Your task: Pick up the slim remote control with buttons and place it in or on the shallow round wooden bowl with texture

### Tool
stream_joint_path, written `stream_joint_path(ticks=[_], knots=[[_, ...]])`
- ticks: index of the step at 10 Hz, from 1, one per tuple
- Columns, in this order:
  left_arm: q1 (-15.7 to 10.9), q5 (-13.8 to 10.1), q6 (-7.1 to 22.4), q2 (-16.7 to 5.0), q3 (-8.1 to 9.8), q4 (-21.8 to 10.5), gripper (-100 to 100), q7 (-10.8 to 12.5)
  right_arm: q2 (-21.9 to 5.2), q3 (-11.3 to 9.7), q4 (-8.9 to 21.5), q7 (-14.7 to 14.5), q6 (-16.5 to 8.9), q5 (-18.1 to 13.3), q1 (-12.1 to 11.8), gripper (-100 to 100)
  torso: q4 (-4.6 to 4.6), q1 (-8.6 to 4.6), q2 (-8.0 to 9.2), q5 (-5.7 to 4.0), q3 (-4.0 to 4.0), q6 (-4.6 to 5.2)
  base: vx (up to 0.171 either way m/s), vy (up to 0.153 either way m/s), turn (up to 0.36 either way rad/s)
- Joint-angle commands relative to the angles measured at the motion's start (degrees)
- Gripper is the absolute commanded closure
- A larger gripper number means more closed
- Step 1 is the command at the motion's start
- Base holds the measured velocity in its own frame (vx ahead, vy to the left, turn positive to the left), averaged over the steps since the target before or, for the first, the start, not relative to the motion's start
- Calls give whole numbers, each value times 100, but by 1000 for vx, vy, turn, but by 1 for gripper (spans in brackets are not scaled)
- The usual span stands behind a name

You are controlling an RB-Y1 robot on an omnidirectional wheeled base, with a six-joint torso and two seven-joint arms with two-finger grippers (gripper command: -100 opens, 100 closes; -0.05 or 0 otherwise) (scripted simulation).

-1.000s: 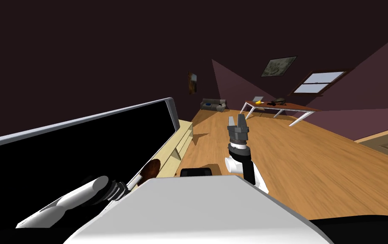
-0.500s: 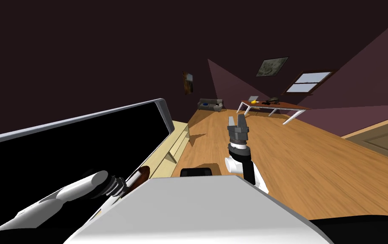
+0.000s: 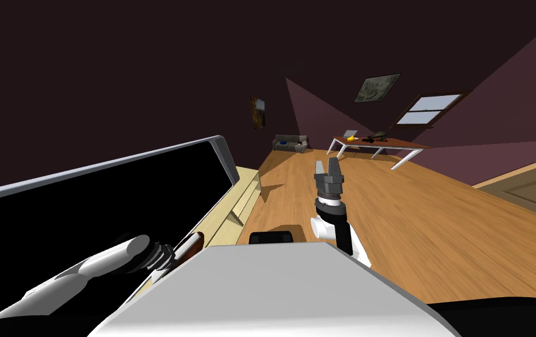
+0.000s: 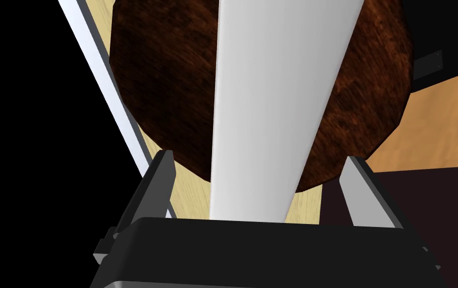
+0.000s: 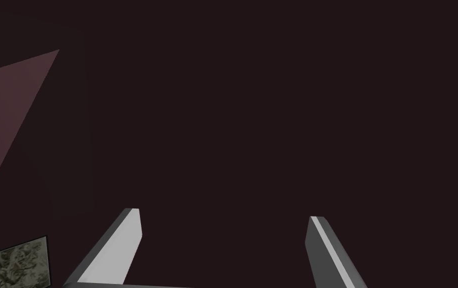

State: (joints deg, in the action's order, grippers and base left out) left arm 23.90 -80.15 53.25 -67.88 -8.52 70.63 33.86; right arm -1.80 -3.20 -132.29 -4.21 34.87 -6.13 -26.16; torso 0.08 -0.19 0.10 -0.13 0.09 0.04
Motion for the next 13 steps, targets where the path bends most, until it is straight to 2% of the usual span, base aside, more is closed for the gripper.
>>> stream_joint_path(ticks=[1, 2, 3, 6, 8, 9, 10, 13], knots=[[0, 0, 0, 0, 0, 0, -100, 0, 0, 0, 0, 0, 0, 0, 0, 0, 0, 0, 0, 0, 0, 0, 0, 0, 0], [0, 0, 0, 0, 0, 0, 0, 0, 0, 0, 0, 0, 0, 0, 0, 0, 0, 0, 1, 0, 0, 0, 0, 0, 0], [25, -119, 68, -171, 24, 107, -100, 61, 0, 0, 0, 0, 0, 0, 0, 0, 0, 1, 1, 0, 1, 0, -9, -5, 14], [75, -358, 204, -512, 72, 322, -100, 182, 0, 0, 0, 0, 0, 0, 0, 0, 3, -4, 11, -2, 6, 0, -26, -9, 19], [125, -597, 340, -853, 121, 537, -100, 303, 0, 0, 0, 0, 0, 0, 0, 0, 3, -4, 10, -2, 6, 0, -28, -9, 21], [145, -516, 278, -758, 115, 517, -100, 293, 0, 0, 0, 0, 0, 0, 0, 0, 3, -5, 12, -2, 7, 0, -15, -6, 4], [147, -528, 290, -773, 117, 526, 0, 303, 0, 0, 0, 0, 0, 0, 0, 0, 2, -3, 9, 0, 5, 0, 0, 0, 0], [147, -527, 289, -772, 117, 525, 0, 302, 0, 0, 0, 0, 0, 0, 0, 0, 0, 0, 2, 1, 1, 0, 0, 0, 0]])
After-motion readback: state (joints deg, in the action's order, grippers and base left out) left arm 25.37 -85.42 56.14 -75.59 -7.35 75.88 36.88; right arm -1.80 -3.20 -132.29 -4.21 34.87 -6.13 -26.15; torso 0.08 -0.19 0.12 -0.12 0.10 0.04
